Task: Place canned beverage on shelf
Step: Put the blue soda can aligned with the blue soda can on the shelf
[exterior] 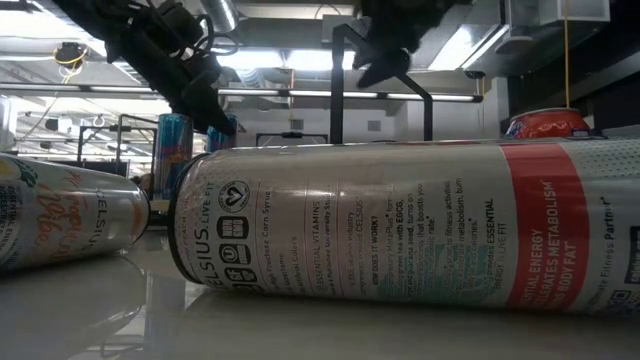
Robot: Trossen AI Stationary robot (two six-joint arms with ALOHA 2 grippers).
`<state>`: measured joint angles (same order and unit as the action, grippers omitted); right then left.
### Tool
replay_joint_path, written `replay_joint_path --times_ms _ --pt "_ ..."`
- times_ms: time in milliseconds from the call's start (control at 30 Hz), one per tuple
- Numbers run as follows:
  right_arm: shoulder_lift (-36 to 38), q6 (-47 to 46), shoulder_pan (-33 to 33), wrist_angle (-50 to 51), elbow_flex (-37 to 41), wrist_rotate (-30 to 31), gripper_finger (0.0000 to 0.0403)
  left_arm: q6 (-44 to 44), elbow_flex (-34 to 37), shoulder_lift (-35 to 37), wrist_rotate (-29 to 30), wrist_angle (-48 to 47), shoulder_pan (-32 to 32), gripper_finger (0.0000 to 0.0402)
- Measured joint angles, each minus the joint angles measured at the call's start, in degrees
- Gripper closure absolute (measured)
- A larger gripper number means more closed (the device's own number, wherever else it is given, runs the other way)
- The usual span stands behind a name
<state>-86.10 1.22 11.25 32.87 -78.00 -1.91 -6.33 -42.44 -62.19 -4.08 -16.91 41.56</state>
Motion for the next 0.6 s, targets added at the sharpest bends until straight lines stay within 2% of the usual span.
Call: replay_joint_path --times_ms 300,600 --pt "-6.62 2.53 0.02 -22.44 0.00 0.01 0.0054 0.09 0.00 0.00 0.04 -0.13 -0.11 0.0152" --pt "-11.25 2.53 0.02 -23.44 0.02 0.00 0.0054 0.11 0.00 0.00 0.07 -0.16 -0.13 0.0152"
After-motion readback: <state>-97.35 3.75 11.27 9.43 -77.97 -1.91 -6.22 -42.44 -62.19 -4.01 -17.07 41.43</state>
